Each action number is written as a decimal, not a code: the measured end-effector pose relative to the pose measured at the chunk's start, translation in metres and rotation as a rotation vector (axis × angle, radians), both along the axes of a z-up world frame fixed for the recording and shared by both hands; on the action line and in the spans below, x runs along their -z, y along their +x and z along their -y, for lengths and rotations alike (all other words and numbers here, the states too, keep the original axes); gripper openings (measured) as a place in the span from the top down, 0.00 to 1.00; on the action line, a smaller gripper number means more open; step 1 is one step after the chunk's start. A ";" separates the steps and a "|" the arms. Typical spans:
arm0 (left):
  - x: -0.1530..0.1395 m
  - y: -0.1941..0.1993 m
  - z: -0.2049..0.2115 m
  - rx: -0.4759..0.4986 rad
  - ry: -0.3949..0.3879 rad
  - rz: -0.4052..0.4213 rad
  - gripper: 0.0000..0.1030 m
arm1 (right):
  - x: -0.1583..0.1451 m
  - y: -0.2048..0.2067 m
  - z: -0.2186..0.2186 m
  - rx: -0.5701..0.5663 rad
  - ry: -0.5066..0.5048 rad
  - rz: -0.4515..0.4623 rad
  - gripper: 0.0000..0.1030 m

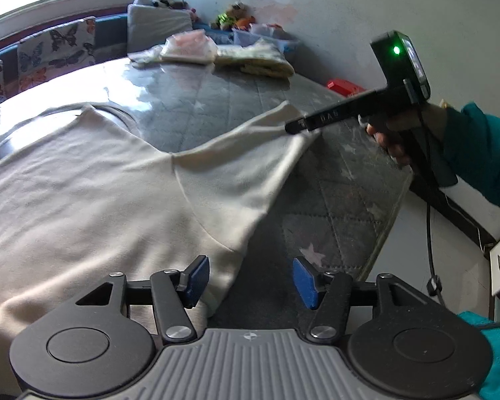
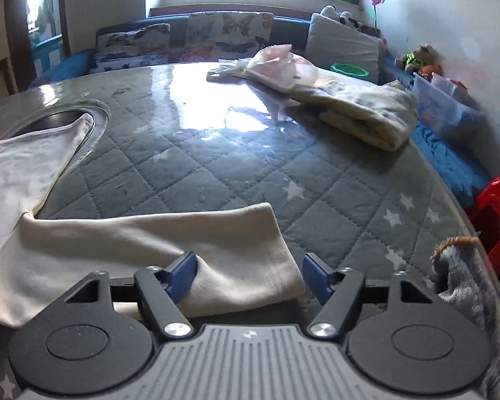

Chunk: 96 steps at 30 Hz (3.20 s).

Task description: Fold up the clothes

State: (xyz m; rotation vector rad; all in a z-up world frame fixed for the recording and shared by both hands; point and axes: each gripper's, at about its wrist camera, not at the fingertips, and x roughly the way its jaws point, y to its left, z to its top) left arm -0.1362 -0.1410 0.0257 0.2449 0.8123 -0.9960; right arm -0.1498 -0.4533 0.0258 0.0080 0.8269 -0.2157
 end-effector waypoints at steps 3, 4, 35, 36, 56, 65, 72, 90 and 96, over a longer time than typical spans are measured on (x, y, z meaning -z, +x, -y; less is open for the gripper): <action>-0.014 0.009 -0.018 -0.055 -0.018 0.031 0.43 | -0.012 0.000 -0.026 -0.096 -0.014 0.024 0.33; -0.018 0.014 -0.027 -0.083 -0.022 0.044 0.43 | -0.016 0.001 -0.034 -0.128 -0.019 0.032 0.33; 0.001 0.224 -0.084 -0.607 0.256 0.193 0.92 | -0.042 0.033 -0.310 -0.981 0.074 0.107 0.41; 0.000 0.224 -0.086 -0.621 0.257 0.196 0.94 | -0.041 0.033 -0.314 -0.992 0.066 0.107 0.41; -0.043 0.197 -0.166 -0.805 0.134 0.234 0.97 | 0.006 0.018 -0.378 -1.109 -0.131 0.070 0.82; -0.046 0.194 -0.179 -0.846 0.138 0.237 0.97 | -0.002 0.027 -0.354 -1.034 0.011 0.066 0.96; -0.073 0.151 -0.219 -0.933 0.099 0.317 0.97 | -0.023 0.011 -0.335 -1.122 0.199 0.061 0.96; -0.003 0.087 -0.295 -1.199 0.216 0.173 0.96 | -0.016 0.028 -0.319 -1.074 0.231 0.011 0.85; -0.019 0.079 -0.298 -1.230 0.187 0.223 0.96 | 0.009 0.012 -0.337 -1.153 0.185 -0.061 0.78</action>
